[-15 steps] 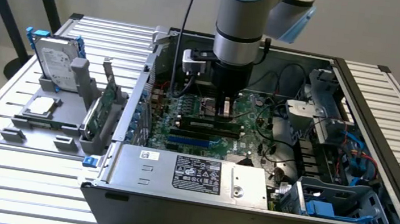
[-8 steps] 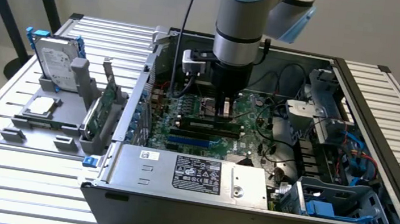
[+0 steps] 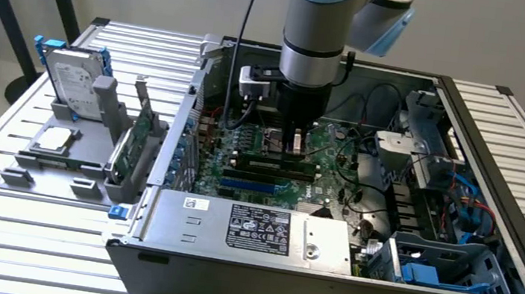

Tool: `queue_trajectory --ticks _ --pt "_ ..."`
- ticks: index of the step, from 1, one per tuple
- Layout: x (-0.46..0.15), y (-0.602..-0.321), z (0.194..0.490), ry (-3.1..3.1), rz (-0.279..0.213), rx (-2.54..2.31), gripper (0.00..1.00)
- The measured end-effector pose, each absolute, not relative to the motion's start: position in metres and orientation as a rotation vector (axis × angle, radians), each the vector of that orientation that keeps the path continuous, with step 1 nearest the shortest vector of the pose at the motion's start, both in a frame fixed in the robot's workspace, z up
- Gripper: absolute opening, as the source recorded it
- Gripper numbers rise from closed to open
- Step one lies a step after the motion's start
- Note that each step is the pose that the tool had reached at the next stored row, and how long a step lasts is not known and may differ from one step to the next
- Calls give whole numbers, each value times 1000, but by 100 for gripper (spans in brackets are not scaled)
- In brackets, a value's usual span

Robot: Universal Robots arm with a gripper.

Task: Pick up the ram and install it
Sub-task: 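Insert the ram into the slot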

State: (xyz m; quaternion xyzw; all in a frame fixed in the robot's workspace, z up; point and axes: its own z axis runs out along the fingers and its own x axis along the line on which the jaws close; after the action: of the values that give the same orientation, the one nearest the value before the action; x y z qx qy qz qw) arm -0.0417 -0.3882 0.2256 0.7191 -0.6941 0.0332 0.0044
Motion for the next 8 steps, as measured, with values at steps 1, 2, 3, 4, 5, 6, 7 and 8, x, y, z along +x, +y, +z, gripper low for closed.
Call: queue_trajectory --ticks 1,2,3,4,5,6,7,8 --pt "-42 -388 226 -2174 104 2253 14" --pt "-42 -388 226 -2174 104 2253 14" --pt "-42 -388 226 -2174 104 2253 14" --pt "-42 -388 225 -2174 105 2253 14" --pt "-42 -388 225 -2174 105 2253 14" --pt "-42 -388 225 -2174 105 2253 14" --pt "-42 -388 225 -2174 105 2252 14" --pt "-42 -388 224 -2173 105 2252 14"
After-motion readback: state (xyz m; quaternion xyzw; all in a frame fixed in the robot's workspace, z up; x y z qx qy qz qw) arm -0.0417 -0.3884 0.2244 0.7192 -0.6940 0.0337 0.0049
